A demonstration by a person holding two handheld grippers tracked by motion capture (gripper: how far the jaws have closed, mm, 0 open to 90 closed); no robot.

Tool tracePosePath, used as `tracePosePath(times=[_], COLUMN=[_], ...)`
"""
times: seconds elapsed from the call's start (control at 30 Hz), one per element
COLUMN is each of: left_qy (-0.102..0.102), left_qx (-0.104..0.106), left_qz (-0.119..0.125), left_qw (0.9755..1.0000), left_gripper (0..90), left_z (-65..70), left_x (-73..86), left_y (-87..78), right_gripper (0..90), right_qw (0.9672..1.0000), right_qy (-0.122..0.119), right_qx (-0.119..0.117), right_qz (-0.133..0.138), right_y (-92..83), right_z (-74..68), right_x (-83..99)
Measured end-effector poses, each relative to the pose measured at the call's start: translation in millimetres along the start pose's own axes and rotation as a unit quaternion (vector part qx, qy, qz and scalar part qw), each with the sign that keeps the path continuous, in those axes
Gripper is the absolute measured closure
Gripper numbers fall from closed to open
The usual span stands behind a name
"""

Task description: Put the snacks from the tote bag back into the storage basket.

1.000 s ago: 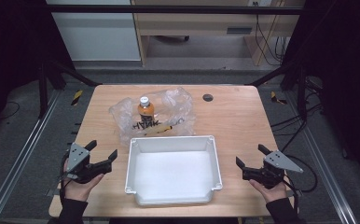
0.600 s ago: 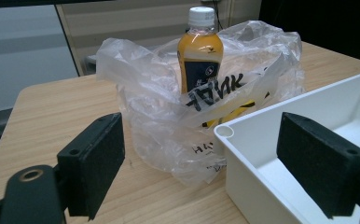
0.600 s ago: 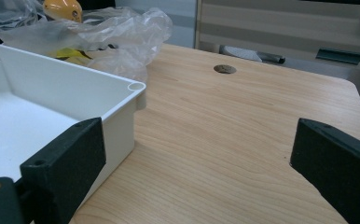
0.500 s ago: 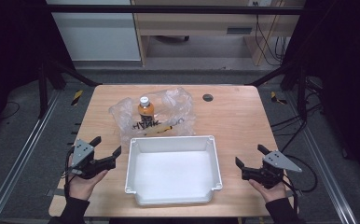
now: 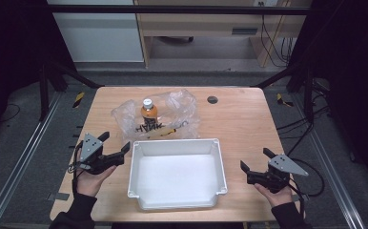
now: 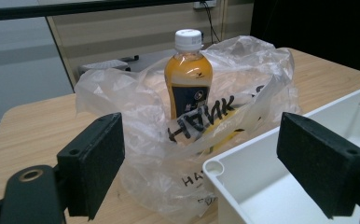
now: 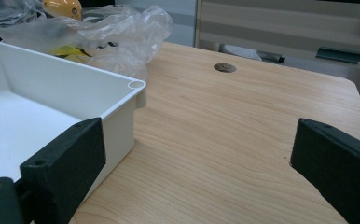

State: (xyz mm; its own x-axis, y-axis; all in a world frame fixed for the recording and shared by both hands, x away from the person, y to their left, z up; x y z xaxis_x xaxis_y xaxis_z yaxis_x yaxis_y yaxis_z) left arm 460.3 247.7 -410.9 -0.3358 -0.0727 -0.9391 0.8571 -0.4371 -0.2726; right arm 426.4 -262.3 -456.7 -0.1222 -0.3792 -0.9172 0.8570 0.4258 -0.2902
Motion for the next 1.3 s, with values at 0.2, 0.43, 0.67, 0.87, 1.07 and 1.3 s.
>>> tracePosePath(times=[0.2, 0.43, 0.67, 0.87, 1.07, 1.3], left_qy=[0.001, 0.004, 0.006, 0.011, 0.01, 0.007], left_qx=[0.005, 0.011, 0.012, 0.012, 0.012, 0.005], left_qz=[0.003, 0.005, 0.007, 0.017, 0.021, 0.022], left_qw=[1.0, 0.9999, 0.9999, 0.9997, 0.9997, 0.9997], left_gripper=[14.9, 14.9, 15.3, 15.3, 15.7, 16.8], left_z=[5.5, 12.4, 17.7, 22.5, 23.0, 22.3], left_x=[-5.4, -12.8, -19.6, -27.4, -31.8, -36.2], left_y=[7.6, 17.0, 25.7, 35.6, 43.5, 58.0], right_gripper=[3.4, 3.4, 3.3, 3.4, 3.4, 3.4], right_qw=[1.0, 1.0, 1.0, 1.0, 1.0, 1.0], right_qy=[0.0, 0.0, -0.001, -0.001, -0.002, -0.002], right_qx=[-0.001, -0.001, -0.001, -0.003, -0.003, -0.003], right_qz=[0.0, -0.002, -0.002, -0.002, -0.001, -0.002], right_y=[0.1, 0.5, 0.7, 0.7, 1.0, 1.3], right_z=[0.1, 0.0, 0.0, 0.0, 0.2, -0.1], right_x=[0.1, 0.3, 0.4, 0.3, 0.4, 0.4])
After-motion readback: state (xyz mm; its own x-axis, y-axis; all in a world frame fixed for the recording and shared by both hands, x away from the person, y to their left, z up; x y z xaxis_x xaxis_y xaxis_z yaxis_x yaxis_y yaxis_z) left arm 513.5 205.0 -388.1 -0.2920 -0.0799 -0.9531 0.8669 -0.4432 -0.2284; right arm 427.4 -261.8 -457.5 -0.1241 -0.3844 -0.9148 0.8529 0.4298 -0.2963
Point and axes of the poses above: each handheld gripper's, and its own axes: y roughly forward along the jaws, x roughly out of its underside, z roughly to its right, the point moved 1 cm from there along y, roughly forward along the jaws, and after that the axes turned 15 degrees about -y, right-handed, at the moved point
